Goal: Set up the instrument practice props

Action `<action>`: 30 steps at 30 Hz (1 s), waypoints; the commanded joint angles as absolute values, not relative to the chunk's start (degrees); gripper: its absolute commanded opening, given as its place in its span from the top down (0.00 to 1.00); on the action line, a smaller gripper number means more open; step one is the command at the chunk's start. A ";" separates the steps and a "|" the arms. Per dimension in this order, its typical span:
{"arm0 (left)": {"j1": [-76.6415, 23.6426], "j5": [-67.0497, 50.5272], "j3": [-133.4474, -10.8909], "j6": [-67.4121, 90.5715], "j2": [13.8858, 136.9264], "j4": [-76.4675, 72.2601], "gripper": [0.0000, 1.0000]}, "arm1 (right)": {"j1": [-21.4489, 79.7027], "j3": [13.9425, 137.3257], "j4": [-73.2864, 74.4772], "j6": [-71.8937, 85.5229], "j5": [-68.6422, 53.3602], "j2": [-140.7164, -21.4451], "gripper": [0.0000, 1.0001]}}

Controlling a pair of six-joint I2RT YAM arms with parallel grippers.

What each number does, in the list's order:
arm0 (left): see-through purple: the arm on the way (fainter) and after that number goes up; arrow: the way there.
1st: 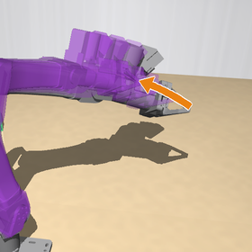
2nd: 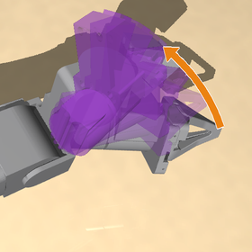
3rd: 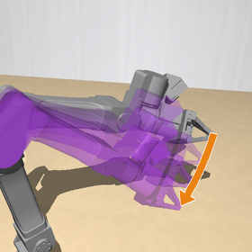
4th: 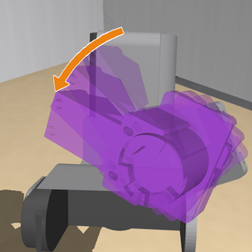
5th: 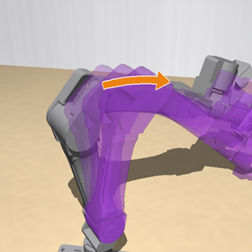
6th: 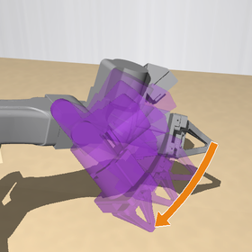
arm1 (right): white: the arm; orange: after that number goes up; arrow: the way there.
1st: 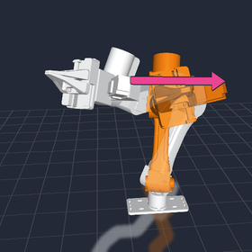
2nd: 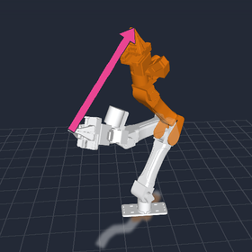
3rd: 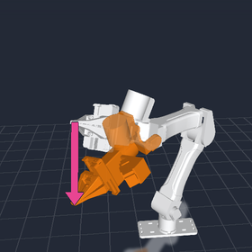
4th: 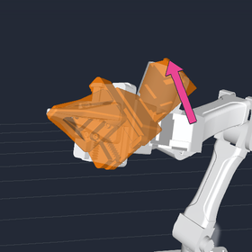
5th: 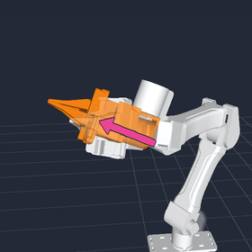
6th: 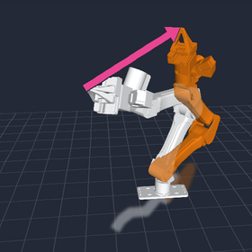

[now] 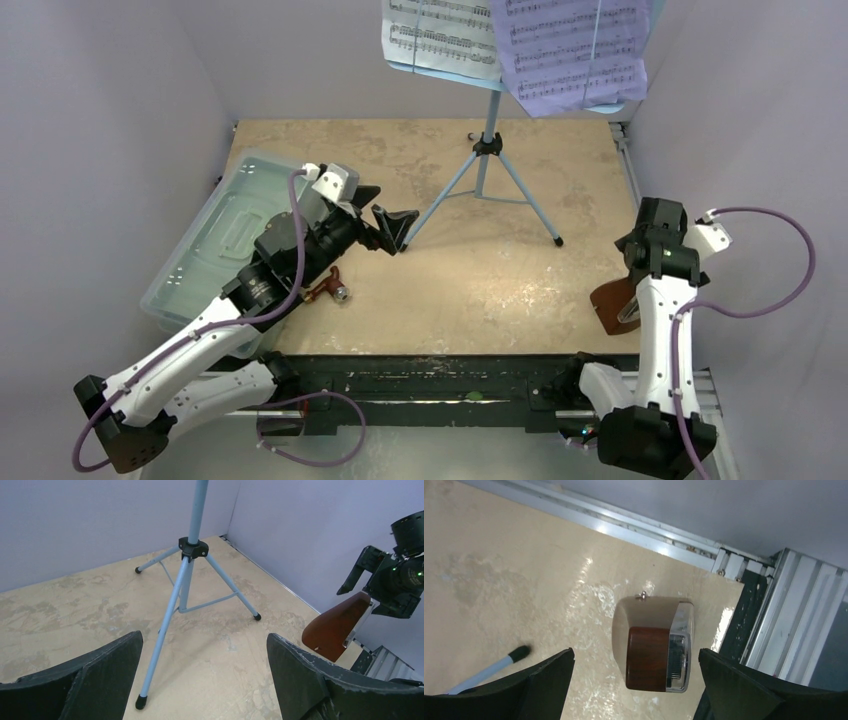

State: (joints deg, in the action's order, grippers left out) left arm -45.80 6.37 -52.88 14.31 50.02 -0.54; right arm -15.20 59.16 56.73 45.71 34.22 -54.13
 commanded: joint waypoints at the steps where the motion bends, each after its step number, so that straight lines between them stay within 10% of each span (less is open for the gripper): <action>1: -45.67 6.04 -52.58 13.58 49.25 -2.83 0.06 | -15.51 56.32 60.78 51.52 31.75 -55.63 0.01; 16: -45.69 6.63 -52.58 12.74 49.83 -2.20 0.06 | -15.53 52.06 54.33 49.43 31.32 -56.21 0.24; 30: -44.40 5.73 -52.87 13.00 52.00 -2.02 0.07 | -11.93 46.52 46.37 44.87 16.84 -54.75 0.87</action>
State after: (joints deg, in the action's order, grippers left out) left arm -45.43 6.46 -52.60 13.85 51.66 -0.69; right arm -15.31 49.63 51.66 43.22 29.56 -54.46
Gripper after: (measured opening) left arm 0.938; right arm 0.581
